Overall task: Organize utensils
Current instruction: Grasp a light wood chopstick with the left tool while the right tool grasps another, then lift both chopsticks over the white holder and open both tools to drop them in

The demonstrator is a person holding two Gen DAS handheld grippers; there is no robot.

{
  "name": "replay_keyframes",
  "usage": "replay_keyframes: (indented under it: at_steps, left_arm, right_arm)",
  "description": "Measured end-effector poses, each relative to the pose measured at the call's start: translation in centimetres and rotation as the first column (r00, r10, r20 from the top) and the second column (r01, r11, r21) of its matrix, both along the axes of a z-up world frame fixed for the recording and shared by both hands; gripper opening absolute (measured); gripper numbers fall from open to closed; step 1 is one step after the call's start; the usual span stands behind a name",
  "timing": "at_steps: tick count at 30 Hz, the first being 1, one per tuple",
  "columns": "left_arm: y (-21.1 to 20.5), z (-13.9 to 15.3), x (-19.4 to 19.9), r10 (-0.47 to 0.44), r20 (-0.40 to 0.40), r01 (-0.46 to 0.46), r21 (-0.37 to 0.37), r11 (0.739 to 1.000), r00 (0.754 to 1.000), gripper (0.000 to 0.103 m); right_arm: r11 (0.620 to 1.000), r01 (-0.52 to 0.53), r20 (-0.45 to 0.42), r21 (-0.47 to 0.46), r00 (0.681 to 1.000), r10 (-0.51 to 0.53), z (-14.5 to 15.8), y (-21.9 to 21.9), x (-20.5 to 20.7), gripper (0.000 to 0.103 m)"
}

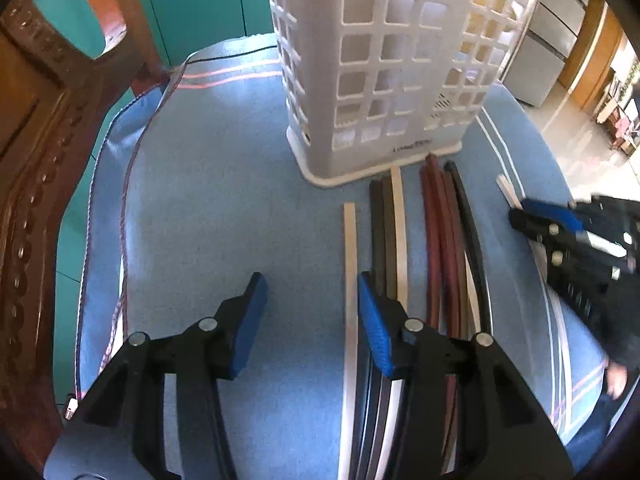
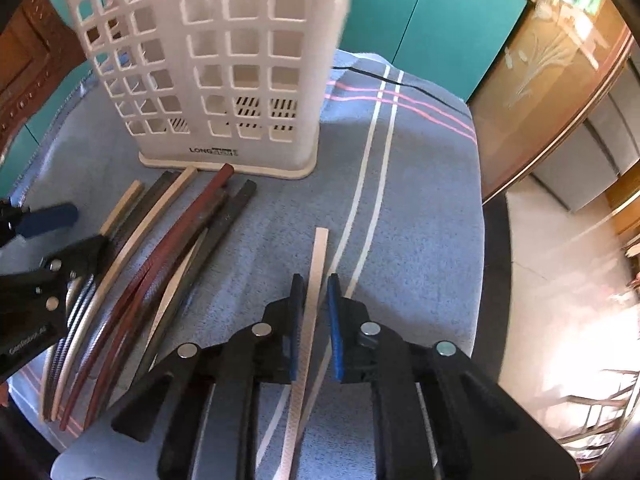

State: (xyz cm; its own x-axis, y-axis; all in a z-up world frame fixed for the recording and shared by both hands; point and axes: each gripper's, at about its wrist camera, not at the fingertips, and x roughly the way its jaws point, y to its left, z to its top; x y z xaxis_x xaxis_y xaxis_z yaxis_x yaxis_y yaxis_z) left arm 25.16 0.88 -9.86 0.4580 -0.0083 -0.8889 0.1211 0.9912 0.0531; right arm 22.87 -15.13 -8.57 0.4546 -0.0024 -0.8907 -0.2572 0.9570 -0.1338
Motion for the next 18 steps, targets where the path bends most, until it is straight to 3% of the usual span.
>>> replay_keyframes:
  at_steps: [2, 3, 4, 6, 9, 13, 18]
  left_arm:
    - [-1.1, 0.2, 0.6, 0.000, 0.004, 0.000, -0.005, 1.000, 1.000, 0.035]
    - [-1.5, 0.2, 0.6, -0.007, 0.007, 0.007, -0.011, 1.000, 1.000, 0.013]
    - [-1.7, 0.3, 0.5, -0.013, 0.007, 0.013, -0.013, 1.000, 1.000, 0.007]
    - [-1.9, 0.8, 0.0, -0.012, 0.013, 0.012, -0.019, 1.000, 1.000, 0.007]
    - [-2.0, 2.6, -1.2, -0.025, 0.044, 0.029, -0.090, 0.996, 0.999, 0.007]
    - [-1.6, 8.4, -5.4, -0.037, 0.161, 0.058, -0.131, 0.990, 0.986, 0.007]
    - [-0.7, 15.9, -11.1, -0.014, 0.335, 0.084, -0.196, 0.977, 0.942, 0.007]
  right_arm:
    - [0.999, -0.003, 0.013, -0.037, 1.000, 0.003, -0.3, 0.6, 0.1, 0.010]
    - [0.999, 0.001, 0.016, -0.037, 1.000, 0.000, -0.3, 0.9, 0.0, 0.009]
    - [1.000, 0.005, 0.015, -0.023, 1.000, -0.004, -0.3, 0.9, 0.1, 0.007]
    - [0.999, 0.004, 0.002, 0.037, 1.000, -0.004, 0.0, 0.8, 0.1, 0.007]
    - [0.990, 0.002, 0.004, 0.144, 1.000, -0.002, 1.5, -0.2, -0.3, 0.007]
    - [0.961, -0.024, 0.110, 0.277, 0.994, -0.007, 6.9, -2.7, -3.3, 0.007]
    - [0.923, -0.066, 0.238, 0.379, 0.971, -0.028, 13.1, -5.5, -7.1, 0.007]
